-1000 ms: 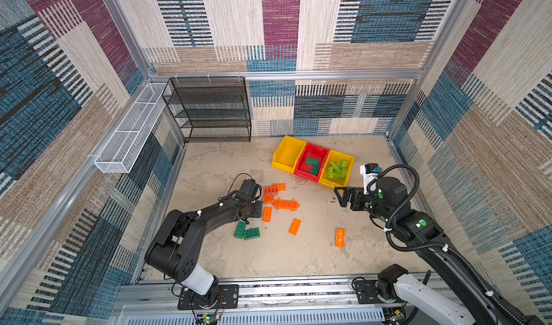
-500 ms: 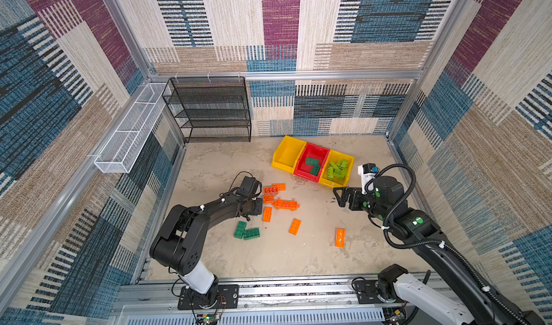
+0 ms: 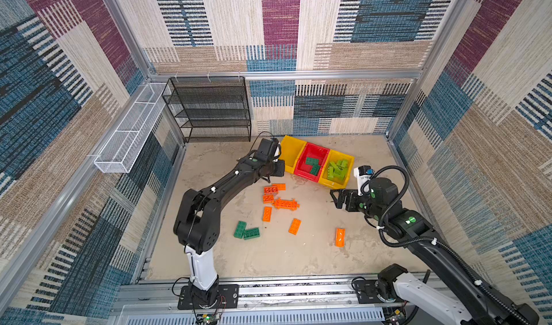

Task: Sort the legos into containers by color
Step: 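Carry the dark-green brick with the left gripper into the red bin and release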

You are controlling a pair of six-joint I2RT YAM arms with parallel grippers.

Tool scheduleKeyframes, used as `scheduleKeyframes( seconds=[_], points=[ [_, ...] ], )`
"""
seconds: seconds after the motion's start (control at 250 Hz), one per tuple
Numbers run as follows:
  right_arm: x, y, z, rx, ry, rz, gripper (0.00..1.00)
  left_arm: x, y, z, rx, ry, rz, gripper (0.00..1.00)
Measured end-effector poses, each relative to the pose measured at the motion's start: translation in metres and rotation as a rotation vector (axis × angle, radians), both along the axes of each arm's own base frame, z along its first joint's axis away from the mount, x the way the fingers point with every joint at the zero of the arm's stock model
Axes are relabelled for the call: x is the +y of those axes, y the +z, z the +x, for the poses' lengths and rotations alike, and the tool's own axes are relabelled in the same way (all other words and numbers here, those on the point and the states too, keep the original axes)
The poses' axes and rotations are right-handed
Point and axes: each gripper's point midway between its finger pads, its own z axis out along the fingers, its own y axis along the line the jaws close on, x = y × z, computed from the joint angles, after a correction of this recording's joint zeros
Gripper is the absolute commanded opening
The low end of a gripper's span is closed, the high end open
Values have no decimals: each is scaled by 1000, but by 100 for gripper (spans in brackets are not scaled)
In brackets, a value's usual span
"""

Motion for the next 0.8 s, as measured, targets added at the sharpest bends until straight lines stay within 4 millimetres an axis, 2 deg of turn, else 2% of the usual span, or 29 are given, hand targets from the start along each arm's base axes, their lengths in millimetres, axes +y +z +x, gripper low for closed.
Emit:
scheduleKeyframes(
  seconds=[0.192, 0.38, 0.48, 0.58, 0.688, 0.8],
  points=[
    [-3, 4, 3, -24, -16, -4, 100, -70, 9, 39, -48, -109, -36, 18],
    [-9, 9, 3, -48, -47, -5, 100, -114, 5, 66, -74, -169, -83, 22],
    [-10, 11, 2, -49, -57, 2, 100, -127, -4, 75, -77, -184, -95, 47],
    [-13, 16, 3, -57, -74, 8, 100, -137, -12, 82, -82, -196, -112, 67],
    [-14, 21, 3, -70, -83, 10, 100, -138, -19, 86, -76, -191, -115, 72],
    [-15, 22, 2, -68, -83, 9, 100, -132, -20, 82, -60, -182, -107, 72]
  ],
)
